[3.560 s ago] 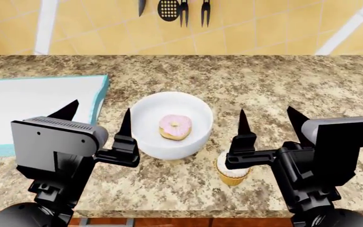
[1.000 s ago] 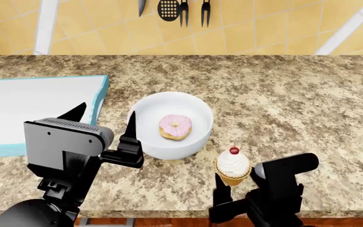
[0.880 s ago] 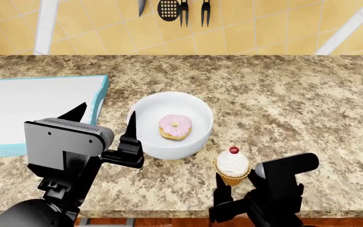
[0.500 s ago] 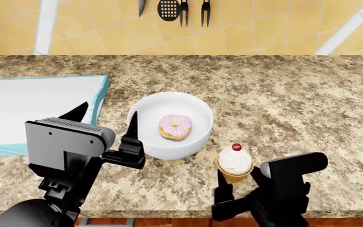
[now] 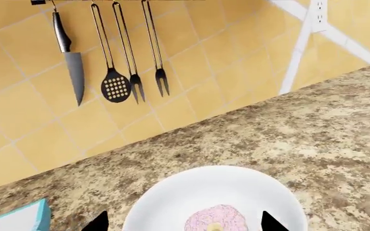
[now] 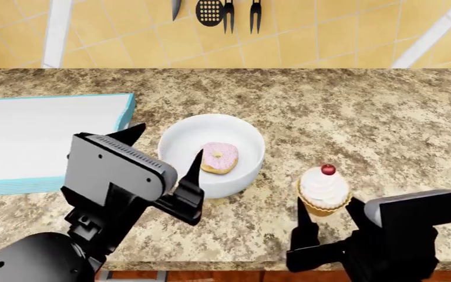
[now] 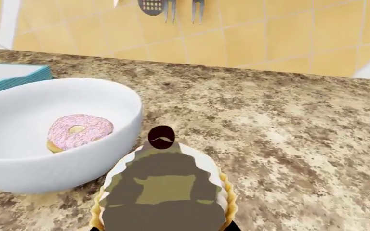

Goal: Pick up the bowl with donut and place it on the tray. Pick up the cupcake and place it on the tray.

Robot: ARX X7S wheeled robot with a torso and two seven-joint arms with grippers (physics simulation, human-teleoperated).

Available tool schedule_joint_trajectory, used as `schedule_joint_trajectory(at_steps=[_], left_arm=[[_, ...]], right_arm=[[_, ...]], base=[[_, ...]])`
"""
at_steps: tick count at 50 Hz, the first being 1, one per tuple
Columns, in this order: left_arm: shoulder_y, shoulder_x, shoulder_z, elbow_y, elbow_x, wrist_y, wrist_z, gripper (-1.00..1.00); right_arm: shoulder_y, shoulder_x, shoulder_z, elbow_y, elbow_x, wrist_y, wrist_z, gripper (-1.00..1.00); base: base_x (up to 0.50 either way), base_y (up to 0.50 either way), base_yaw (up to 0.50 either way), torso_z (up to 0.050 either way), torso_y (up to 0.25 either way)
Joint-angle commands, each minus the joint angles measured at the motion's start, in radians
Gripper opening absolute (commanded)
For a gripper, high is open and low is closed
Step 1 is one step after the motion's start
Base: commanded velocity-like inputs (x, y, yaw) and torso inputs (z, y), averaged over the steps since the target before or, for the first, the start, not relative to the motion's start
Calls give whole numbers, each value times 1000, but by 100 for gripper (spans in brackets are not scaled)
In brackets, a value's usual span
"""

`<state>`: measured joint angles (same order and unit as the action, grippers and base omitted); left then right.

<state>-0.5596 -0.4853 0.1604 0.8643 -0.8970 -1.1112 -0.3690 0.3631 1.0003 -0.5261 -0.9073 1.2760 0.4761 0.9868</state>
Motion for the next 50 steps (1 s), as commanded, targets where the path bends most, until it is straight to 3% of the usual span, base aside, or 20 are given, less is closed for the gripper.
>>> schedule_joint_trajectory(at_steps=[1, 14, 29, 39, 50], left_arm=[[-200, 2, 25, -30, -219, -208, -8, 100], [-382, 62, 63, -209, -489, -430, -155, 100], [-506, 22, 239, -381, -649, -427, -263, 100], [-568, 12, 348, -380, -520, -389, -150, 100], [-633, -24, 529, -412, -290, -284, 78, 100]], right_arm=[[12, 24, 20, -33, 10, 8, 30, -100], [-16, 22, 18, -9, -16, -13, 7, -100], [25, 15, 11, -3, 12, 15, 18, -100], [17, 16, 12, 3, 6, 8, 10, -100], [30, 3, 4, 17, 7, 16, 1, -100]], base=[[0, 0, 0, 0, 0], [0, 0, 0, 0, 0], [0, 0, 0, 0, 0], [0, 0, 0, 0, 0], [0, 0, 0, 0, 0]])
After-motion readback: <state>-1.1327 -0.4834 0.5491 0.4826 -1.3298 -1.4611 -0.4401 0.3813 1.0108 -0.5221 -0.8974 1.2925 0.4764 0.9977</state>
